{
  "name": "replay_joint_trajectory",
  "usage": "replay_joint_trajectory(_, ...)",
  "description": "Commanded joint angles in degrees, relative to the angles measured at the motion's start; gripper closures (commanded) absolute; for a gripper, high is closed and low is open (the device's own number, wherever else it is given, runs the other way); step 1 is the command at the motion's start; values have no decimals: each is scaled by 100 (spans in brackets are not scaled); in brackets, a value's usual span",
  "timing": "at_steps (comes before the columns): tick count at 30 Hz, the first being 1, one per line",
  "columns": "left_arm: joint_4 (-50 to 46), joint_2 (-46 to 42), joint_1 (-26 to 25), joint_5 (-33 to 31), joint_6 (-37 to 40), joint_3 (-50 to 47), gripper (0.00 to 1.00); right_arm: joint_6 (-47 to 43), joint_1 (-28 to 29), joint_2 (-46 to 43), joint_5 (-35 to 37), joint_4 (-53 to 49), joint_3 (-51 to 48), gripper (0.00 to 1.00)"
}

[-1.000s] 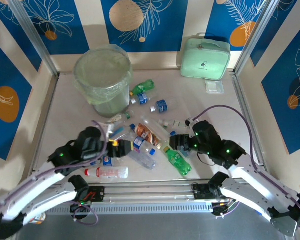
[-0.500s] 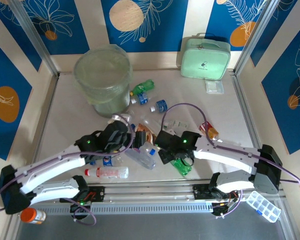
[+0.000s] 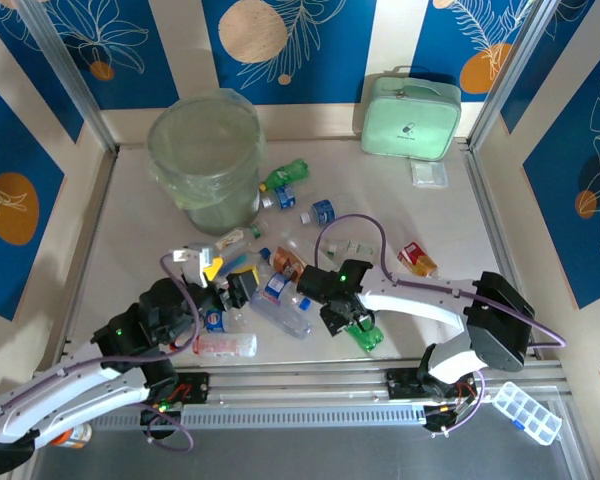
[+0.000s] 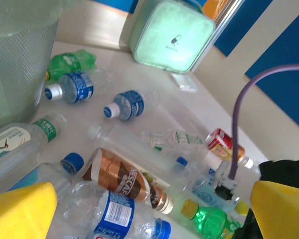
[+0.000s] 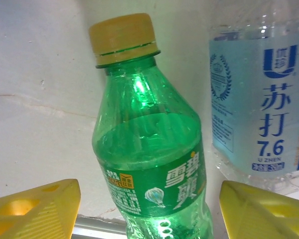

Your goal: Put the plastic bottles in the bin

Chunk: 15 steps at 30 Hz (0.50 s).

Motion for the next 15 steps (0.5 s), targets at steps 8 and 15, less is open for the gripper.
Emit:
replay_joint_trajectory(8, 549, -186, -22, 156, 226, -186, 1, -87, -227, 370, -336, 94, -42, 25)
replay_joint_trajectory(15, 707, -927, -29, 10, 271, -486, 0, -160, -246, 687, -421, 230, -53, 25)
